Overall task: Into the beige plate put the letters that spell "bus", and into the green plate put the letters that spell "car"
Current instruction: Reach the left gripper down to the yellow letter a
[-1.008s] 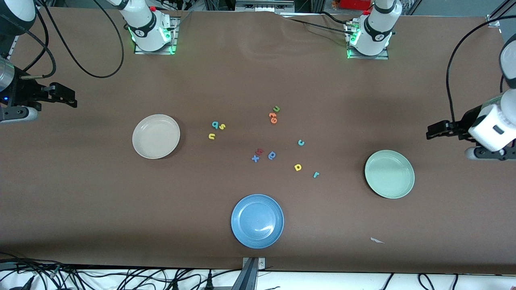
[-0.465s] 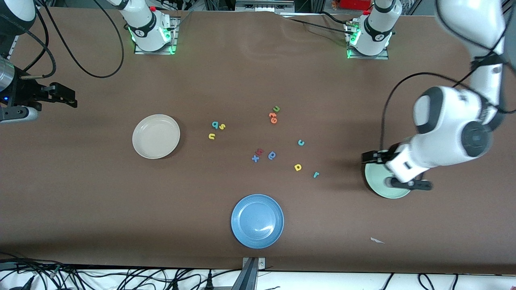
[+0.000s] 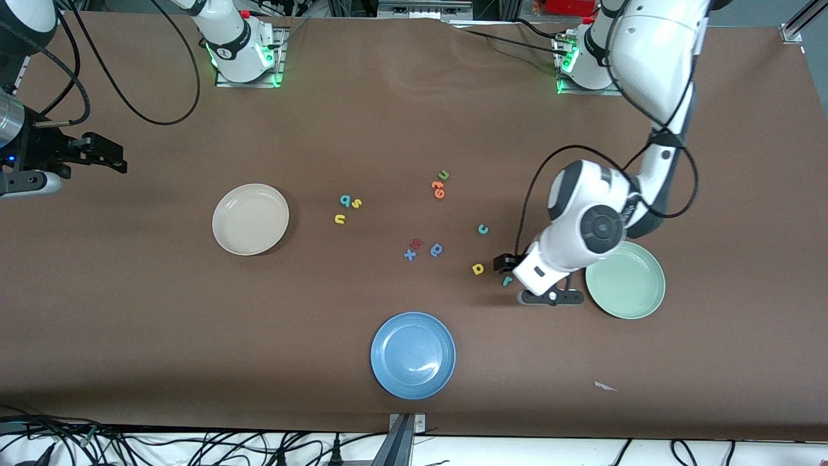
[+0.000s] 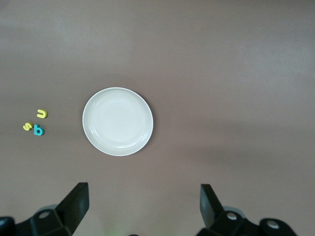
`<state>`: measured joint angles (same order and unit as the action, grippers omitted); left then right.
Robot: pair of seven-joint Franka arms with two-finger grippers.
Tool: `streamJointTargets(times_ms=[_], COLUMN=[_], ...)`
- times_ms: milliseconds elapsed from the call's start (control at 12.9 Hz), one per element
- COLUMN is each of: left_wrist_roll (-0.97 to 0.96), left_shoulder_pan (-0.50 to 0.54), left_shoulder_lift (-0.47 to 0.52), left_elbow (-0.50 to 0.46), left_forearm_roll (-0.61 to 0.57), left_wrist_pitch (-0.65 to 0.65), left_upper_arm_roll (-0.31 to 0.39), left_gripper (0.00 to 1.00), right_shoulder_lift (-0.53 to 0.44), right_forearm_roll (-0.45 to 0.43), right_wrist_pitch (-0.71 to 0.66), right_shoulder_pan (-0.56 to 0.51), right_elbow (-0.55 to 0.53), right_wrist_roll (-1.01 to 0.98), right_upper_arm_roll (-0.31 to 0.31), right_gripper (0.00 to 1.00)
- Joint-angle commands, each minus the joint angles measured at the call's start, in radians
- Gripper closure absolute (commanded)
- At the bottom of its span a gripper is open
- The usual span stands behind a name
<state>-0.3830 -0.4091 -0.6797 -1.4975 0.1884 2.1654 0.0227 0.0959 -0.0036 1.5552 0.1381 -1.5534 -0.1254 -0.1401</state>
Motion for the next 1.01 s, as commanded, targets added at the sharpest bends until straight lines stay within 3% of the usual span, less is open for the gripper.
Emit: streamJointTargets(times_ms=[0, 310, 698, 930], left_wrist_roll=[-0.181, -0.387, -0.543, -0.593], left_shoulder_pan=[-0.046, -0.093, -0.122, -0.132], left_shoulder_lift=[-0.055, -0.110, -0.153, -0.155], left_elbow=[0.017, 0.011, 0.013, 0.013], left_forearm_roll=[0.008, -0.015, -0.088, -0.121], left_wrist_pitch=[0.074, 0.191, 0.215, 0.214], left_upper_arm_roll=[0.016, 0.017, 0.020, 0.020], left_gripper=[0.00, 0.00, 0.00, 0.16], right_shoulder_lift=[0.013, 0.024, 0.070, 0.067], right_forearm_roll=[0.022, 0.030, 0.028, 0.028], right_wrist_pitch=[-0.003, 0.016, 0.029, 0.034], right_shoulder_pan=[-0.005, 0.003, 0.000, 0.000], right_elbow=[0.019, 0.006, -0.016, -0.025], right_wrist_roll=[0.006, 0.007, -0.003, -0.008], right_upper_arm_roll=[-0.003, 0.002, 0.002, 0.002], right_gripper=[0.00, 0.00, 0.00, 0.00])
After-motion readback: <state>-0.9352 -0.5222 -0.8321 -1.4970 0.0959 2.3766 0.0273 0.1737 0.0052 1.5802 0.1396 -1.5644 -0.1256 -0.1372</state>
